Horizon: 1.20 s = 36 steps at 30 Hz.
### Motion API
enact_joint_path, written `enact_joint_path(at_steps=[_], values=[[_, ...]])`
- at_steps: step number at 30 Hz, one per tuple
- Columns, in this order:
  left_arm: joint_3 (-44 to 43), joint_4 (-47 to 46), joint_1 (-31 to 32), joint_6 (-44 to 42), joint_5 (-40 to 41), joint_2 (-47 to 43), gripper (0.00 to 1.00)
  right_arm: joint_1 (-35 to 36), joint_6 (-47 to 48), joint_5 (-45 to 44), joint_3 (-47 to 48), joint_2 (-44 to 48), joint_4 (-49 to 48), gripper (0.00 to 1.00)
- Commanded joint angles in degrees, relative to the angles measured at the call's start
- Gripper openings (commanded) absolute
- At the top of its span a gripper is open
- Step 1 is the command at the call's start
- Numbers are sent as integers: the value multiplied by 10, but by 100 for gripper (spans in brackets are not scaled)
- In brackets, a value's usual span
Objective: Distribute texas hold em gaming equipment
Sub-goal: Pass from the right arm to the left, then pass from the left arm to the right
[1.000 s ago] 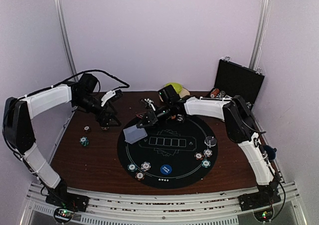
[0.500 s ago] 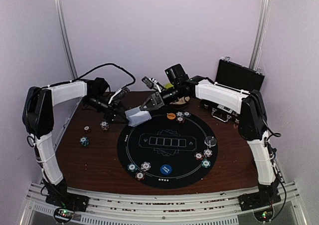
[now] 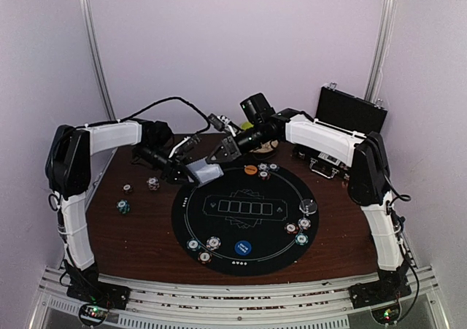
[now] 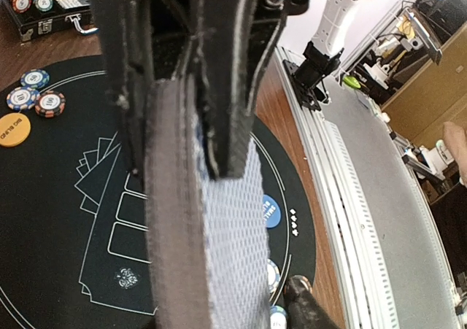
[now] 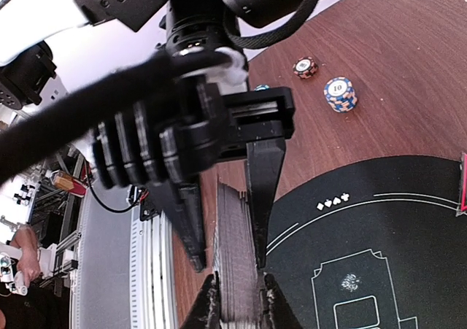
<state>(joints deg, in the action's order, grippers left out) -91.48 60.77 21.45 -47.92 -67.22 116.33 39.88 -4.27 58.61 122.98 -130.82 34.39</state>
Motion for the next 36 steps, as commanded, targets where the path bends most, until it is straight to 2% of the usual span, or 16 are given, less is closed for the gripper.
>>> enact_joint_path(at_steps=[1,2,6,9,11,12,13,17,24,32,36], values=[[-33,39,1,-26,-30,13,31,1,17,-15,17,-4,8,0],[-35,39,3,-25,-32,15,27,1,18,-17,19,-5,8,0],[-39,38,9,-18,-38,24,0,1,23,-23,25,-10,15,0],[-35,28,10,-7,-35,24,0,1,24,-26,26,-12,18,0],[-31,21,9,-1,-34,22,0,1,28,-30,25,-12,23,13],[-28,18,9,-1,-34,20,0,1,32,-35,25,-11,28,24],[-26,15,9,1,-33,17,0,1,39,-39,24,-9,33,30],[-21,8,8,5,-34,9,0,1,53,-49,7,2,38,39],[-21,9,7,5,-37,9,0,1,74,-53,-1,-1,52,39],[-20,15,7,0,-36,10,0,1,141,-28,14,-10,117,40],[-22,15,7,1,-34,11,0,1,145,-26,17,-12,121,35]])
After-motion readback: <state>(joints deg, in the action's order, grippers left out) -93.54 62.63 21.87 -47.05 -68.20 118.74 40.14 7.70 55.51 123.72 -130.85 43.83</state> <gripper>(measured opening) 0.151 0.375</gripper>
